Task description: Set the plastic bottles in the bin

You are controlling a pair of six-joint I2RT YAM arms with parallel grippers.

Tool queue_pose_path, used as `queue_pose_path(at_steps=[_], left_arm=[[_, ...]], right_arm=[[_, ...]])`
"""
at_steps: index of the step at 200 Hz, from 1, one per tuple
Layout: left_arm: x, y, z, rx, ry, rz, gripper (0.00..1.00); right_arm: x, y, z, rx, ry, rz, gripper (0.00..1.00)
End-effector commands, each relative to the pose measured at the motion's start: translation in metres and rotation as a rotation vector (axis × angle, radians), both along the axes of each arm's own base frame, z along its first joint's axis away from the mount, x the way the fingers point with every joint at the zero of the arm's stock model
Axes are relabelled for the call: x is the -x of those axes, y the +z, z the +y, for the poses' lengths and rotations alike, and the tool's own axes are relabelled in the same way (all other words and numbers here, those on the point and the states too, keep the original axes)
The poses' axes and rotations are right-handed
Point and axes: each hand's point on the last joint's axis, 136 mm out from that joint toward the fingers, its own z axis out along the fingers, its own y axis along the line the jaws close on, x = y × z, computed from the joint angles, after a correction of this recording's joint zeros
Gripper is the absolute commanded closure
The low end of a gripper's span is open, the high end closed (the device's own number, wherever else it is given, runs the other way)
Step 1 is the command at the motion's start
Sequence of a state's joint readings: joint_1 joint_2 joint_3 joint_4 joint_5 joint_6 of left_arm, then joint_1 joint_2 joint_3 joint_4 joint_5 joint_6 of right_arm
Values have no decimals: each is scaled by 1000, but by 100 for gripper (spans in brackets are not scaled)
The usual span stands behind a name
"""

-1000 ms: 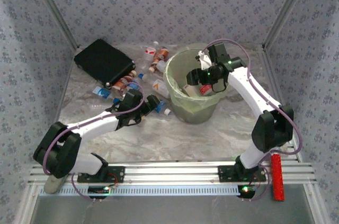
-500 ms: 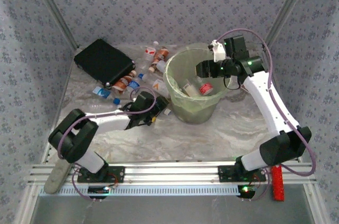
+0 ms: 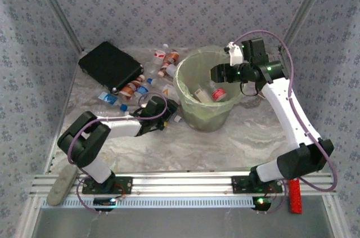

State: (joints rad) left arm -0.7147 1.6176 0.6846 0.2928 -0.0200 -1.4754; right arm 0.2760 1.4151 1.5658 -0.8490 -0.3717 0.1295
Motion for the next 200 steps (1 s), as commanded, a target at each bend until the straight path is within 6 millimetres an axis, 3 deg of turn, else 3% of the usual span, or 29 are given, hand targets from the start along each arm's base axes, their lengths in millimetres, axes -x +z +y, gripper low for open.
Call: queue_pose_path(at_steps=[1, 46, 117, 169, 200], left_arm=[[-7, -7, 3, 6, 48, -6, 15], [-5, -11, 6, 9, 57, 5, 31], [-2, 0, 12, -13, 55, -22, 37], [-3, 44, 17, -80, -62, -168, 52], [2, 72, 34, -137, -126, -248, 61]], right_arm=[[7, 3, -4, 2, 8, -9, 35], [9, 7, -5, -18, 5, -18, 35], [16, 14, -3, -65, 9, -33, 35], [24, 36, 5, -130, 51, -86, 33], [28, 54, 15, -193, 102, -110, 30]])
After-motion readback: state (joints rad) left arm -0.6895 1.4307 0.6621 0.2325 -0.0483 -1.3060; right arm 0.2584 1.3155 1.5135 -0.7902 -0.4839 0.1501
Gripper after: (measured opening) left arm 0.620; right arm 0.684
